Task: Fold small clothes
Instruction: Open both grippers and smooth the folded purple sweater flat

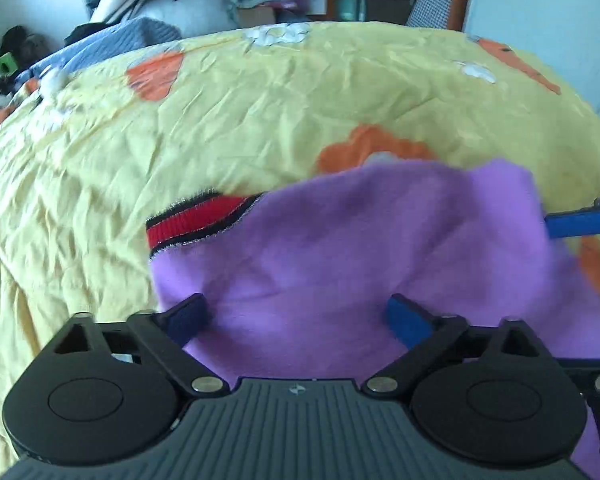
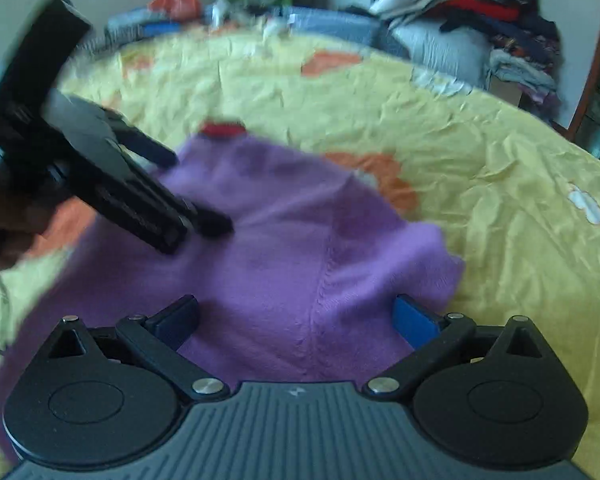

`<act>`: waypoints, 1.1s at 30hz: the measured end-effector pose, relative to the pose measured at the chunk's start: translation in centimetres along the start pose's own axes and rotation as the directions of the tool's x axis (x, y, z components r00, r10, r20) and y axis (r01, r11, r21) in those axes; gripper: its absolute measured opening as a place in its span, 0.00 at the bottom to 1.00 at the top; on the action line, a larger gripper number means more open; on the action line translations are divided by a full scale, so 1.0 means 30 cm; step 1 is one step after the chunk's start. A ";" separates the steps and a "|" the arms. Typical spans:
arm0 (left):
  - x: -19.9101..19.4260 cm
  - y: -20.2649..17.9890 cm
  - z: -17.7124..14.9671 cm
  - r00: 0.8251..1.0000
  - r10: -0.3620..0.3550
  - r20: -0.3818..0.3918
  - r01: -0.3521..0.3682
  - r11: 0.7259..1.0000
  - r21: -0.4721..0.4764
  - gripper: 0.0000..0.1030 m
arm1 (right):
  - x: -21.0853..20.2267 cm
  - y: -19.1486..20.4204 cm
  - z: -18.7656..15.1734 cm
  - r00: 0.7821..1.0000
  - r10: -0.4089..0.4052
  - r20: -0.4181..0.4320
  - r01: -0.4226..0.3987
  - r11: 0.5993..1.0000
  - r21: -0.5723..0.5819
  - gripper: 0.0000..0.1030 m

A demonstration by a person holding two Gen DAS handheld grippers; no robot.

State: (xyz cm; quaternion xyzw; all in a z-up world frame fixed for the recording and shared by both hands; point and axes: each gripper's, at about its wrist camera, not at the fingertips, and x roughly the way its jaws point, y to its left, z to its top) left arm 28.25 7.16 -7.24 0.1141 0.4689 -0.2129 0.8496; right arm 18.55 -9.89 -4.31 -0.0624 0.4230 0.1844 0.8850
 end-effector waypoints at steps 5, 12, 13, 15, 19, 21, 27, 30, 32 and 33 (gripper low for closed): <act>-0.001 0.086 -0.052 0.999 -0.017 0.031 0.020 0.995 -0.103 1.00 | 0.059 -0.029 0.042 1.000 0.015 -0.009 -0.015 1.000 0.009 1.00; -0.004 0.094 -0.054 0.999 -0.005 0.045 0.011 0.993 -0.122 1.00 | 0.090 -0.048 0.055 0.999 0.037 -0.001 -0.037 0.999 0.017 1.00; -0.009 0.098 -0.054 0.999 -0.009 0.044 0.015 0.991 -0.132 1.00 | 0.091 -0.046 0.059 0.999 0.034 -0.005 -0.034 0.999 0.016 1.00; -0.016 0.113 -0.056 0.999 -0.016 0.029 0.020 0.986 -0.163 1.00 | 0.088 -0.042 0.066 0.999 0.029 -0.015 -0.029 1.000 0.013 1.00; -0.108 0.138 -0.086 0.999 -0.038 0.034 0.045 0.967 -0.251 1.00 | 0.038 -0.023 0.056 1.000 -0.016 -0.017 0.016 1.000 0.011 1.00; -0.170 0.133 -0.123 0.997 -0.061 0.052 0.073 0.962 -0.265 1.00 | 0.002 0.005 0.038 0.999 -0.039 -0.012 0.039 0.999 -0.011 1.00; -0.337 0.037 -0.299 0.991 -0.117 0.064 0.129 0.956 -0.262 1.00 | -0.065 0.073 0.001 0.997 -0.070 -0.015 0.068 0.995 -0.066 1.00; -0.373 -0.020 -0.376 0.991 -0.122 0.045 0.130 0.960 -0.247 1.00 | -0.075 0.093 -0.005 0.996 -0.082 -0.020 0.080 0.993 -0.081 1.00; -0.395 -0.046 -0.417 0.992 -0.116 0.051 0.125 0.960 -0.249 1.00 | -0.085 0.104 -0.009 0.996 -0.083 -0.019 0.081 0.993 -0.082 1.00; -0.403 -0.054 -0.435 0.992 -0.119 0.048 0.128 0.958 -0.257 1.00 | -0.090 0.111 -0.013 0.997 -0.081 -0.018 0.080 0.993 -0.085 1.00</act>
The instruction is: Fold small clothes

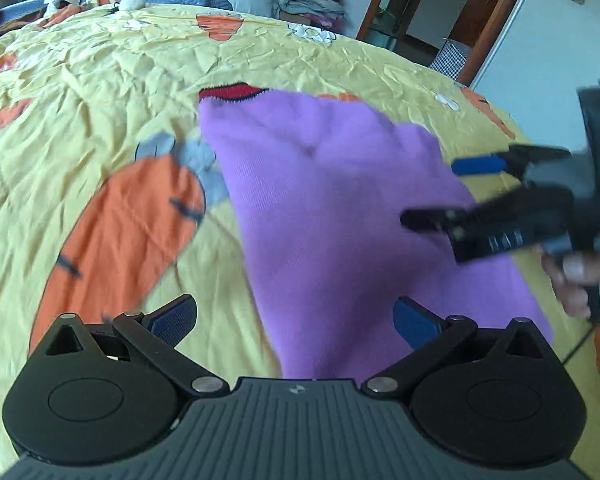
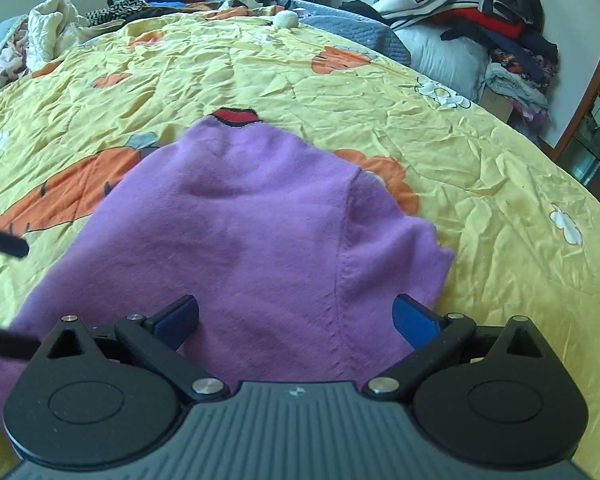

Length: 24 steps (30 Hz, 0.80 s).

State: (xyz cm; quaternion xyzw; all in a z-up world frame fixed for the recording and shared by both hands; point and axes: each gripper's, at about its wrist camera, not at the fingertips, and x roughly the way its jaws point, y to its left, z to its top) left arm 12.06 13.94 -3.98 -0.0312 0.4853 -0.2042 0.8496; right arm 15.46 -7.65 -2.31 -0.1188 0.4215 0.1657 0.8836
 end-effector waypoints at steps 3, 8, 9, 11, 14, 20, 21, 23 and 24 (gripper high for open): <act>-0.013 -0.007 -0.044 1.000 -0.012 -0.016 0.011 1.000 -0.018 1.00 | -0.019 0.021 -0.011 1.000 -0.009 0.002 0.010 1.000 -0.012 1.00; 0.008 -0.017 -0.093 0.998 -0.019 -0.056 0.017 0.999 -0.031 1.00 | -0.034 0.036 -0.028 1.000 -0.008 0.001 0.008 1.000 0.002 1.00; 0.021 -0.021 -0.099 0.998 -0.014 -0.067 0.013 1.000 -0.023 1.00 | -0.038 0.038 -0.033 1.000 -0.006 0.001 0.006 1.000 0.009 1.00; 0.029 -0.050 -0.110 0.998 0.026 -0.051 -0.024 0.999 0.046 1.00 | -0.047 0.045 -0.055 1.000 0.007 0.006 -0.007 1.000 0.020 1.00; 0.033 -0.072 -0.127 0.996 0.055 -0.067 -0.048 0.993 0.106 1.00 | -0.053 0.066 -0.145 1.000 0.020 -0.002 -0.019 1.000 0.016 1.00; -0.036 -0.024 -0.155 0.995 -0.004 -0.098 0.009 0.999 0.050 1.00 | -0.156 0.045 -0.317 0.998 0.018 0.058 -0.017 0.999 -0.028 1.00; -0.062 -0.005 -0.157 0.995 -0.055 -0.084 0.056 0.998 0.013 1.00 | -0.182 0.027 -0.330 0.998 0.027 0.055 -0.027 1.000 -0.006 1.00; -0.110 0.030 -0.147 0.989 -0.143 -0.037 0.141 0.988 -0.055 1.00 | -0.242 -0.015 -0.367 0.995 0.057 0.084 -0.060 0.998 0.027 1.00; -0.124 0.050 -0.136 0.985 -0.173 -0.015 0.172 0.981 -0.087 1.00 | -0.264 -0.040 -0.383 0.992 0.076 0.096 -0.080 0.996 0.041 1.00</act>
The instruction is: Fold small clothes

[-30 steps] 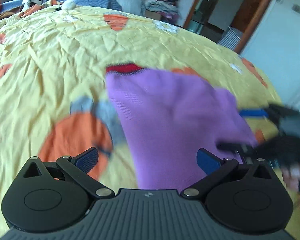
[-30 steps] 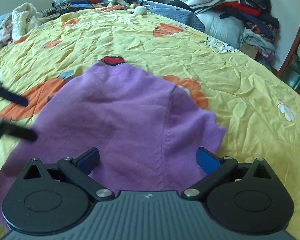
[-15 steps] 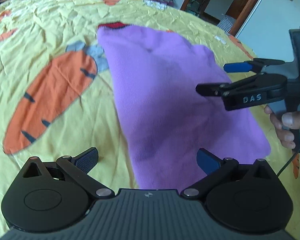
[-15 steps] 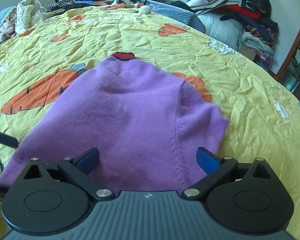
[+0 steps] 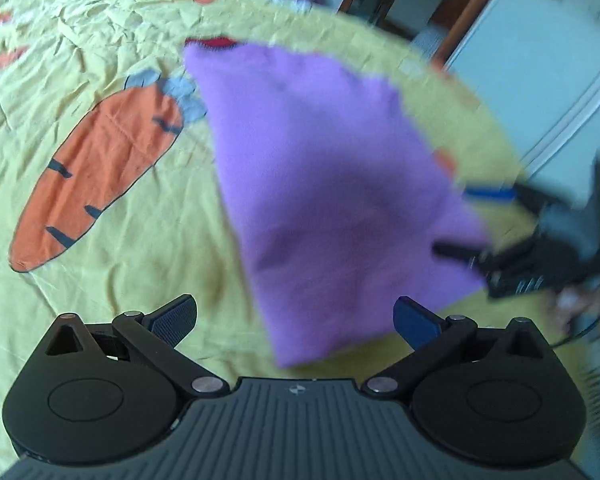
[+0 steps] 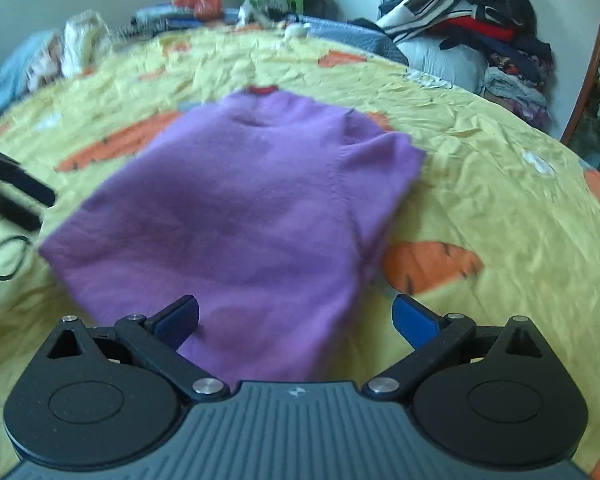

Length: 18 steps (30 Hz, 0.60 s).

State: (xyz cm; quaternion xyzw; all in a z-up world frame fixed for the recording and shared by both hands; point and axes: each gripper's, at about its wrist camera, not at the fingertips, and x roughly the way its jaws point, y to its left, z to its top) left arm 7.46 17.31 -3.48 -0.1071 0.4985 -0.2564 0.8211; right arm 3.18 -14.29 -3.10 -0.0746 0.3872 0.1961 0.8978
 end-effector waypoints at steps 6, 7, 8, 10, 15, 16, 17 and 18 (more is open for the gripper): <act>0.100 0.134 0.178 0.975 -0.220 0.015 0.219 0.963 -0.156 1.00 | -0.007 -0.217 0.008 0.987 0.111 0.117 -0.137 0.961 0.242 1.00; 0.138 0.150 0.217 0.969 -0.248 0.008 0.245 0.953 -0.180 1.00 | 0.016 -0.255 0.021 0.976 0.172 0.134 -0.206 0.928 0.312 1.00; 0.174 0.169 0.251 0.965 -0.264 0.000 0.257 0.942 -0.215 1.00 | 0.051 -0.299 0.035 0.961 0.240 0.140 -0.276 0.879 0.389 1.00; 0.248 0.195 0.310 0.950 -0.309 -0.040 0.286 0.915 -0.284 1.00 | 0.123 -0.371 0.046 0.930 0.332 0.157 -0.364 0.772 0.522 1.00; 0.355 0.282 0.386 0.916 -0.389 -0.093 0.316 0.846 -0.429 1.00 | 0.235 -0.448 0.031 0.865 0.447 0.227 -0.478 0.600 0.642 1.00; 0.373 0.303 0.396 0.902 -0.420 -0.096 0.335 0.825 -0.455 1.00 | 0.243 -0.447 0.040 0.861 0.458 0.222 -0.483 0.595 0.642 1.00; 0.387 0.318 0.407 0.888 -0.447 -0.109 0.351 0.812 -0.466 1.00 | 0.248 -0.448 0.050 0.860 0.464 0.212 -0.480 0.596 0.644 1.00; 0.400 0.333 0.416 0.873 -0.473 -0.119 0.368 0.799 -0.476 1.00 | 0.255 -0.448 0.055 0.856 0.474 0.206 -0.483 0.594 0.644 1.00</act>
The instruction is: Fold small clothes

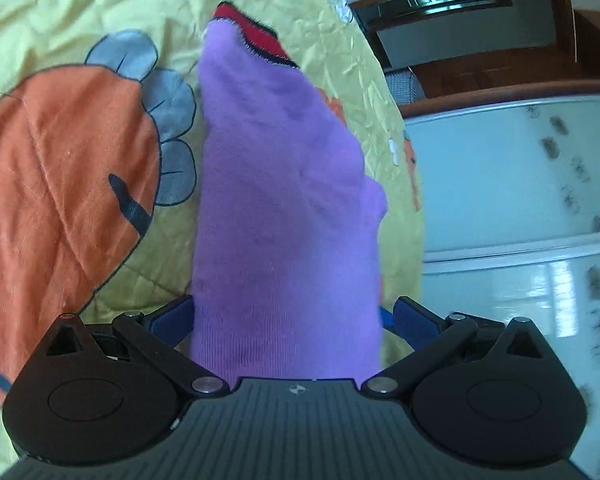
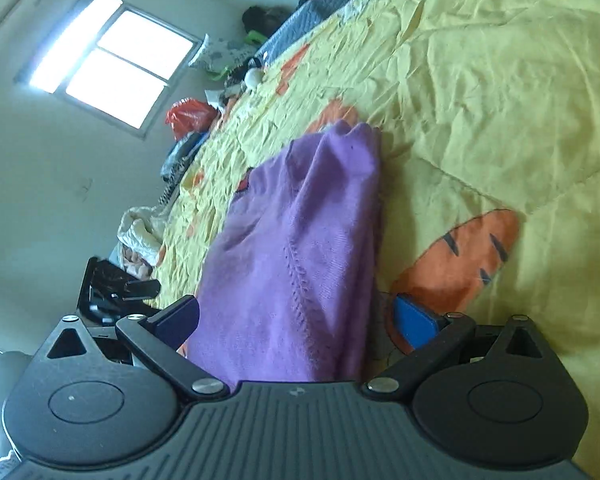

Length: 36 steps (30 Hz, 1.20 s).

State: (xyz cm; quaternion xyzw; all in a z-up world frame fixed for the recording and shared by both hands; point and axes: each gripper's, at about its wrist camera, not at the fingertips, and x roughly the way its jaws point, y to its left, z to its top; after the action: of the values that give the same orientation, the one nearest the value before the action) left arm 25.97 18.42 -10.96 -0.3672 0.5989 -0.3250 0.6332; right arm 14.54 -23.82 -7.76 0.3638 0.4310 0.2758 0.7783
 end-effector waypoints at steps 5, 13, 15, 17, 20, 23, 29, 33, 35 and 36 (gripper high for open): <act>-0.010 0.046 0.035 0.996 -0.077 -0.048 0.075 0.997 -0.035 1.00 | 0.021 0.021 0.000 0.997 0.011 -0.075 -0.014 0.999 -0.044 1.00; 0.092 -0.051 0.027 1.000 -0.015 0.022 0.016 0.999 -0.035 1.00 | 0.168 0.104 0.013 0.998 0.000 -0.069 -0.005 0.998 -0.070 0.82; 0.087 -0.055 -0.008 0.998 -0.006 0.062 0.006 1.000 -0.011 0.98 | 0.178 0.088 -0.005 0.996 -0.068 -0.054 0.066 0.997 -0.033 0.23; 0.077 -0.075 -0.033 0.996 0.040 0.084 -0.044 0.998 0.039 0.88 | 0.170 0.060 -0.030 0.997 -0.071 -0.018 0.071 0.997 0.009 0.23; 0.053 -0.115 -0.058 0.970 0.222 0.104 -0.233 0.966 0.109 0.39 | 0.163 0.097 -0.057 0.993 -0.116 0.006 0.116 0.993 0.001 0.23; 0.046 -0.197 -0.097 0.927 0.348 0.143 -0.374 0.891 0.257 0.34 | 0.175 0.194 -0.077 0.987 -0.159 0.011 0.160 0.986 -0.048 0.22; -0.040 -0.337 -0.165 0.874 0.444 0.197 -0.486 0.795 0.365 0.30 | 0.192 0.398 -0.110 0.992 -0.121 0.019 0.122 0.989 -0.082 0.22; -0.207 -0.358 -0.218 0.863 0.459 0.212 -0.505 0.788 0.352 0.31 | 0.165 0.502 -0.179 0.999 -0.028 0.044 0.032 0.996 -0.079 0.22; -0.283 -0.339 -0.234 0.868 0.449 0.210 -0.495 0.808 0.320 0.37 | 0.166 0.518 -0.219 0.995 -0.043 0.096 0.053 0.992 -0.112 0.30; -0.309 -0.313 -0.248 0.868 0.451 0.209 -0.495 0.817 0.294 0.47 | 0.184 0.500 -0.240 0.990 -0.079 0.119 0.094 0.987 -0.127 0.60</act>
State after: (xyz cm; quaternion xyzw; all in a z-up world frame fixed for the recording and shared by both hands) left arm 18.15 20.87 1.77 -0.1126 0.5639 -0.2308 0.7849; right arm 9.14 -8.59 -0.91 0.3074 0.3824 0.2484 0.8352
